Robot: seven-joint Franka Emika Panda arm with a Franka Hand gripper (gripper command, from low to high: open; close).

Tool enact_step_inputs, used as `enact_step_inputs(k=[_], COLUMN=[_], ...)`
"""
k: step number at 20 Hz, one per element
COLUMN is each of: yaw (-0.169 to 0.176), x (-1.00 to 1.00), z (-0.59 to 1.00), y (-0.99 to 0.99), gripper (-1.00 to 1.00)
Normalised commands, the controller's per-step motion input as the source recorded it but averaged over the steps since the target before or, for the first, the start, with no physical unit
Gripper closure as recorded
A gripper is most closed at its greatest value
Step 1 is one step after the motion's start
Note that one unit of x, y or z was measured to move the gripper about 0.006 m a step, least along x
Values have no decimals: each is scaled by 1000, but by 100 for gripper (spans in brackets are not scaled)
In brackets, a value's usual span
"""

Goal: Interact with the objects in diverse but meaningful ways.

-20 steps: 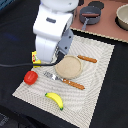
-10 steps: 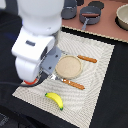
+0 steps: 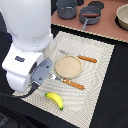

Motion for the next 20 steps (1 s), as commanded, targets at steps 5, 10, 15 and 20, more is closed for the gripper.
enact_step_inputs(k=[5, 10, 15, 20], yaw=[254, 219, 137, 84], x=[-455, -553, -572, -389], z=[-14, -143, -356, -339], y=[48, 0, -5, 0], gripper=[-100, -100, -100, -100])
